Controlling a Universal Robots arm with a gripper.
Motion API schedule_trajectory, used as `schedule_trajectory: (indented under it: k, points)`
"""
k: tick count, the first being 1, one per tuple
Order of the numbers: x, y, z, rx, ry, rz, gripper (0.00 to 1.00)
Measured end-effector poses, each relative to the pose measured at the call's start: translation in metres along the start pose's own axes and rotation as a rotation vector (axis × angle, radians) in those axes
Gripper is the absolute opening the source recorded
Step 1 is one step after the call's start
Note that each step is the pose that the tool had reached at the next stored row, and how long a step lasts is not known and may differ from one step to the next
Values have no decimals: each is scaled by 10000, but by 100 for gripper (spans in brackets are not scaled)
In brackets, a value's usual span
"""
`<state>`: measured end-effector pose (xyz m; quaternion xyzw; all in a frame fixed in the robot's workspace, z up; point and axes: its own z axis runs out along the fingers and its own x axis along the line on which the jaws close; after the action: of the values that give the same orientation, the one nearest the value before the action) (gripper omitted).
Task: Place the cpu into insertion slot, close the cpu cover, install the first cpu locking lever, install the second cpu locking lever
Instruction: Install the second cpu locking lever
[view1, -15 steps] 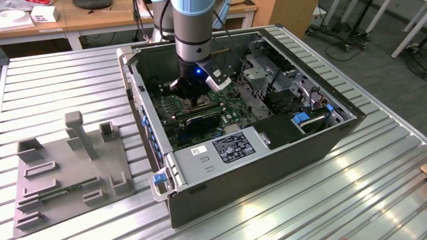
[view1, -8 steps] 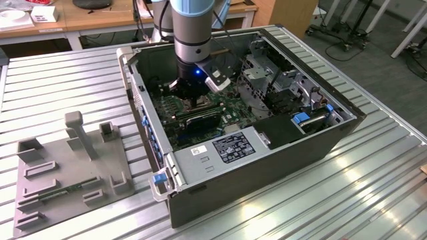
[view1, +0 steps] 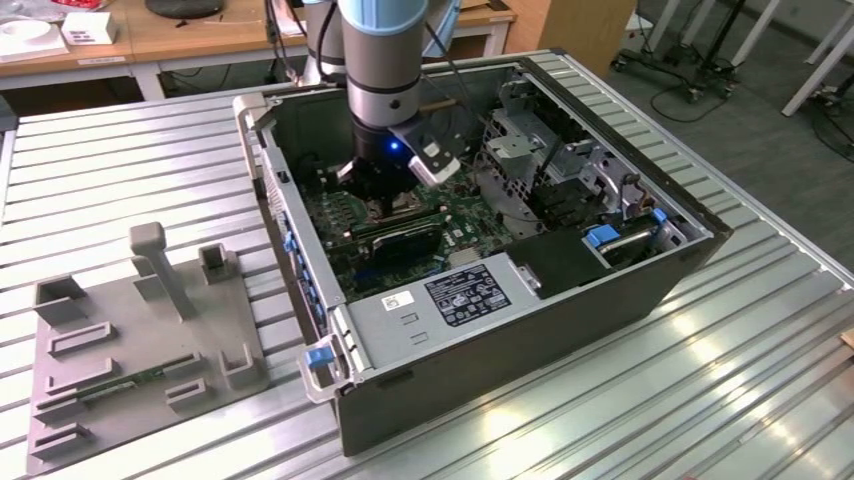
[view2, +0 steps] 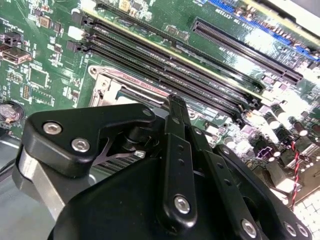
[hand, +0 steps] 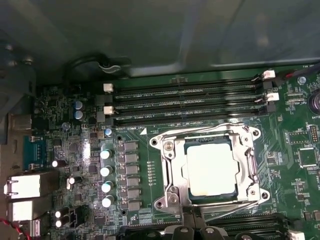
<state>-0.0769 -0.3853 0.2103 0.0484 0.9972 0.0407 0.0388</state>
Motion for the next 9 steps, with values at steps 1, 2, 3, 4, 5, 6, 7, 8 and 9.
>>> schedule_trajectory:
  k: [1, 2, 3, 4, 5, 6, 7, 8, 9]
  points:
    - [0, -7, -1, 0, 0, 0, 10]
    - [1, -13, -1, 1, 0, 0, 10]
    - [1, -20, -2, 1, 0, 0, 10]
    - [1, -26, -3, 1, 0, 0, 10]
    - [1, -30, -3, 2, 0, 1, 10]
    - [2, -32, -3, 1, 0, 1, 10]
    - [2, -33, -3, 0, -1, 1, 10]
    - [7, -33, -2, -1, -4, 0, 10]
    - [18, -35, -2, -1, -11, -2, 10]
